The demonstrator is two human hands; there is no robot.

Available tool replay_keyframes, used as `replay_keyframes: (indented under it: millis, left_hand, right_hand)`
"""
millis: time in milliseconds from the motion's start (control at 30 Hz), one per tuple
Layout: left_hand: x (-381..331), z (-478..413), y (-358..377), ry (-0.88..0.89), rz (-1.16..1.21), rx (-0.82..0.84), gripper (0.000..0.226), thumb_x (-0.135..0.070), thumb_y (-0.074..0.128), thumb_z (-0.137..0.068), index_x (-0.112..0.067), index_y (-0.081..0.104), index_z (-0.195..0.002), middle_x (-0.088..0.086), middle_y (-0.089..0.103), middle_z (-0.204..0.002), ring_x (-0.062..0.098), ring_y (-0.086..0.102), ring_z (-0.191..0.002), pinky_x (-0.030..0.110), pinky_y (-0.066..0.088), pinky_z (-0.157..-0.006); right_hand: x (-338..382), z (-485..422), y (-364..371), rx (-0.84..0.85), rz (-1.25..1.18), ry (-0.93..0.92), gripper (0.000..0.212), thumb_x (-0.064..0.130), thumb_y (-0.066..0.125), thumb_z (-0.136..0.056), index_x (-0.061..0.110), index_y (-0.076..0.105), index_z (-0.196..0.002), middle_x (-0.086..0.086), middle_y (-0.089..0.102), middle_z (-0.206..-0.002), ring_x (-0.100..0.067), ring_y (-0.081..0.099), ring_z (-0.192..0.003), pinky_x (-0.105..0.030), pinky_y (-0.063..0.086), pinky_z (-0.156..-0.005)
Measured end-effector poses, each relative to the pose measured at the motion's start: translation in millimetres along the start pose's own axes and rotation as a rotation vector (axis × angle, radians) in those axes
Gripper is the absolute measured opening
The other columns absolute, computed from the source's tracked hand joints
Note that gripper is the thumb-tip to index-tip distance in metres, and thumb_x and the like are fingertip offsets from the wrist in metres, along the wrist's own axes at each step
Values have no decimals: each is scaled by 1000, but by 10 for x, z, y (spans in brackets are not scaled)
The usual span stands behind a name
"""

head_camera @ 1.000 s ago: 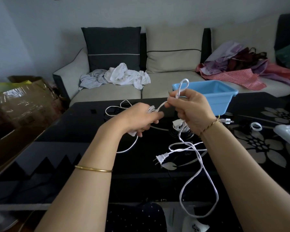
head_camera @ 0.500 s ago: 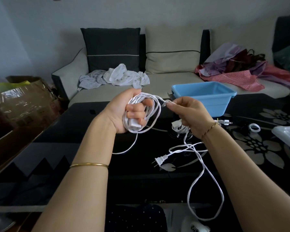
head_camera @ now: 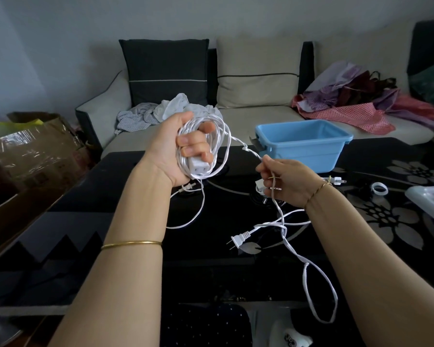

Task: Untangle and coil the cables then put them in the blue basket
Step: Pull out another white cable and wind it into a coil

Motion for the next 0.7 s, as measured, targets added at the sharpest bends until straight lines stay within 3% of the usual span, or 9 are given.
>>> replay_keyframes:
  millis: [133, 200, 400, 467, 567, 700]
  left_hand:
    - [-53, 14, 32, 32, -45, -15, 50, -36, 32, -98, -7, 60, -67, -9, 25, -34, 5, 24, -29, 16, 38, -41]
    - [-88, 24, 33, 51, -63, -26, 48, -35, 32, -97, -7, 59, -68, -9, 25, -34, 5, 24, -30, 15, 38, -42]
    - [-165, 33, -3, 92, -54, -30, 53, -36, 32, -98, -8, 62, -64, -8, 26, -33, 6, 25, -30, 17, 39, -44]
    - [-183, 45, 27, 98, -57, -18, 54, -37, 32, -98, -8, 62, -64, -8, 26, -34, 6, 25, -30, 17, 39, -44]
    - [-196, 66, 93, 95, -77, 5, 54, -37, 31, -99, -8, 62, -65, -10, 25, -34, 5, 24, -30, 16, 38, -43]
    - [-185, 64, 144, 81, -117, 16, 53, -35, 30, -98, -8, 61, -66, -9, 25, -33, 5, 23, -30, 17, 36, -45]
  right_hand:
    - [39, 4, 50, -16, -65, -89, 22, 22, 47, -98, 10, 61, -86, 2, 31, -61, -2, 23, -37, -13, 19, -34]
    - [130, 32, 54, -36, -93, -204, 8, 16, 54, -95, 15, 59, -89, 3, 32, -61, -1, 23, -36, -13, 19, -32]
    - [300, 99, 61, 3, -157, -369, 19, 4, 61, -87, 14, 55, -72, 7, 35, -53, -2, 23, -39, -14, 20, -33]
    - [306, 117, 98, 17, -50, -382, 15, 8, 61, -88, 12, 57, -74, 4, 34, -54, -4, 26, -40, -14, 21, -36]
    - [288, 179, 247, 156, 104, -347, 16, 13, 55, -92, 11, 62, -77, 3, 46, -55, -4, 43, -47, -15, 39, -45]
    - [269, 328, 431, 400, 72, -209, 26, 15, 44, -96, 9, 61, -77, 4, 60, -68, -7, 57, -66, -24, 52, -72]
Point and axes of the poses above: each hand's wrist, its own z-axis away from the middle knuckle, its own y-axis out of the palm, x = y × z, the point moved 8 cm from there along -z, towards the middle knuckle
